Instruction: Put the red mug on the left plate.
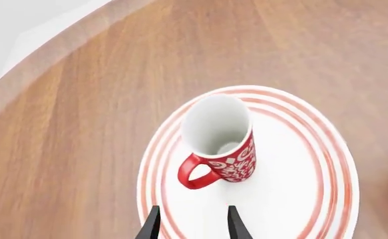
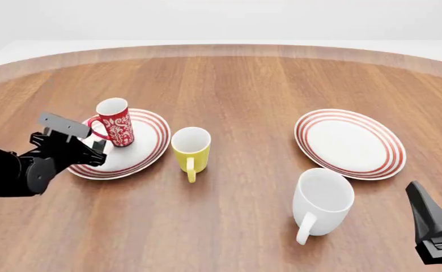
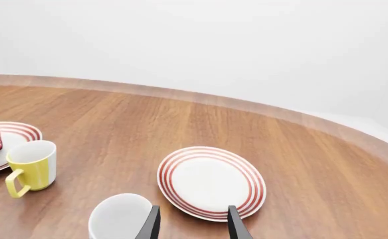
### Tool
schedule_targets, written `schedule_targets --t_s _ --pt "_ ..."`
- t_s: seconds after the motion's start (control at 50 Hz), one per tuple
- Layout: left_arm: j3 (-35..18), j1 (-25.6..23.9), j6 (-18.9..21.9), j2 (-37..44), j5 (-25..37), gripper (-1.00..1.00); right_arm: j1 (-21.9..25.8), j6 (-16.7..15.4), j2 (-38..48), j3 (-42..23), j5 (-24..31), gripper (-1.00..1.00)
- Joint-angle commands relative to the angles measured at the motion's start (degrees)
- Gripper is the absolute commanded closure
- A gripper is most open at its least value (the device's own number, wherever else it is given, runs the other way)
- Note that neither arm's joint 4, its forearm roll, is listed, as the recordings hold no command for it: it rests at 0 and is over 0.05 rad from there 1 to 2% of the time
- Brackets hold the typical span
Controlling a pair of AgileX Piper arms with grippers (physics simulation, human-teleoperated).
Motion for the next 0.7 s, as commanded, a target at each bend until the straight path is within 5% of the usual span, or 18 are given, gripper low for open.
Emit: schedule_targets --t_s 0.02,0.7 --pt "3.3 -1.0 -1.2 -3.5 -0.2 -1.00 0.1 -0.1 0.0 0.0 0.0 -1.00" --pt "10.2 -12.1 -7.0 -21.1 7.4 -1.00 0.2 -0.4 0.0 0.0 -0.1 -1.00"
